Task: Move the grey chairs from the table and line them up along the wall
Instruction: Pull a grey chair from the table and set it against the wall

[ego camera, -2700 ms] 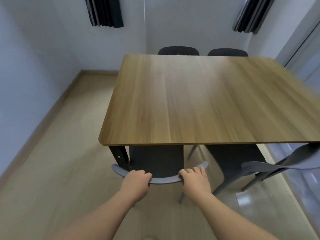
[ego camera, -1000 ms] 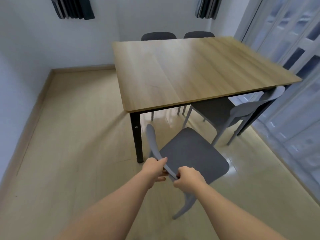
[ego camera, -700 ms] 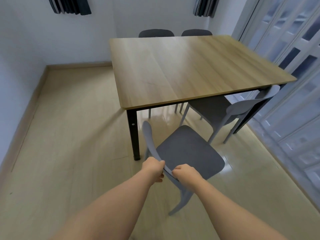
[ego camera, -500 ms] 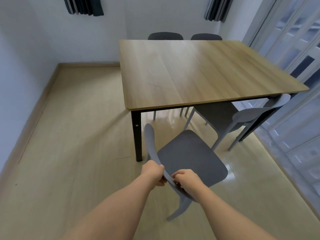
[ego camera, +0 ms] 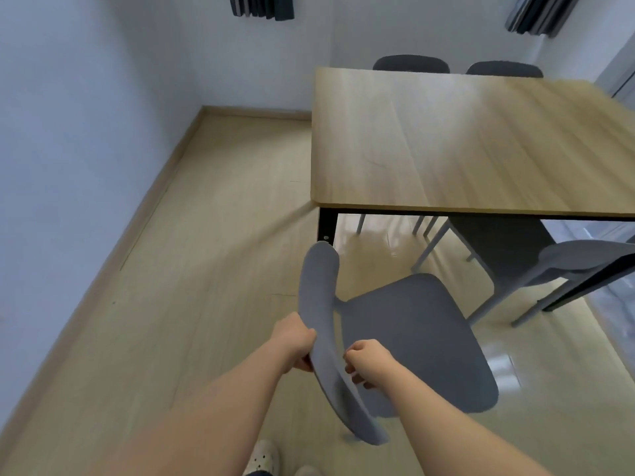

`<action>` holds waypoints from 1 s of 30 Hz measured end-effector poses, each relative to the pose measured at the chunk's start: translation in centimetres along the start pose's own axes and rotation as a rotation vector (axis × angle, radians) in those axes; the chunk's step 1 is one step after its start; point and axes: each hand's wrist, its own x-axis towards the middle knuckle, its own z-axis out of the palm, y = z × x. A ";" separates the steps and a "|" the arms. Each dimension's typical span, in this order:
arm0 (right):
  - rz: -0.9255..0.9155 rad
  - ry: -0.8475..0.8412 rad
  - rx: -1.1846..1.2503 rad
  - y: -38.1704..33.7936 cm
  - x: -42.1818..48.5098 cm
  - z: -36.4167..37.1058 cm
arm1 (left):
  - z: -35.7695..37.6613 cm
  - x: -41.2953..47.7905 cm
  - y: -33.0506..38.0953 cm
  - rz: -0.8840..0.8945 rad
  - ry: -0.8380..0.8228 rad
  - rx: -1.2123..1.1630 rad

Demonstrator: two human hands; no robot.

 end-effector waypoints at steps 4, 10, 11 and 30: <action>-0.028 -0.026 -0.028 -0.9 0.1 1.5 | -2.3 0.4 -1.4 -0.005 0.073 -0.034; -0.035 -0.040 -0.049 -2.6 -0.5 3.2 | -5.7 0.2 -3.0 0.036 0.199 0.039; -0.033 -0.033 -0.050 -3.1 -0.5 3.7 | -6.6 0.4 -3.4 0.045 0.202 0.045; -0.003 -0.048 -0.155 -19.0 -3.5 25.4 | -32.7 3.3 -17.3 0.060 0.281 0.312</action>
